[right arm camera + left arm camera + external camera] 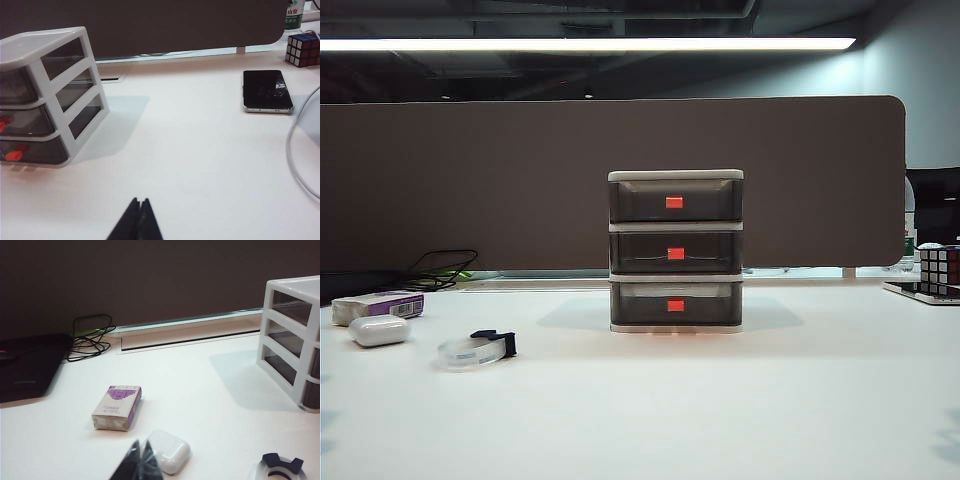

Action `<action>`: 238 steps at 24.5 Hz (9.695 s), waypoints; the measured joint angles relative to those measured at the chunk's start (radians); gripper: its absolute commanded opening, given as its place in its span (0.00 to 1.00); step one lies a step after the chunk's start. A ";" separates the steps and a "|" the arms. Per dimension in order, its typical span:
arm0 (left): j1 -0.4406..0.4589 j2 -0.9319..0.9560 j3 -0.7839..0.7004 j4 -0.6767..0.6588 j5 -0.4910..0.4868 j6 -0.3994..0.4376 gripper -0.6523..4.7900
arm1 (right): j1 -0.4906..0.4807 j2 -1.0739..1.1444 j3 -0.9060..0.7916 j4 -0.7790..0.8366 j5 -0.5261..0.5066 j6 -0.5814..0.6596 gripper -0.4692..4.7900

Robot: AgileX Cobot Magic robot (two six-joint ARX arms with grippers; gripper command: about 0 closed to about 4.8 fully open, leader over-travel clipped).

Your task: Open the second layer of the drawer on the table, pick up the transparent tape on the table and put it in, and finally close the drawer.

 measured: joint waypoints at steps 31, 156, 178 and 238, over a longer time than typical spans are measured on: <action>0.000 0.000 0.000 0.001 0.265 -0.325 0.11 | 0.006 0.000 0.000 0.000 -0.302 0.150 0.08; -0.784 2.042 0.895 1.033 -0.784 -0.315 0.47 | 0.289 1.298 0.566 0.494 -0.410 0.010 0.08; -0.786 2.079 0.934 1.034 -0.787 -0.315 0.45 | 0.291 1.299 0.566 0.493 -0.410 -0.010 0.08; -0.813 2.075 0.932 1.008 -0.828 -0.316 0.11 | 0.332 1.635 0.856 0.532 -0.482 -0.020 0.08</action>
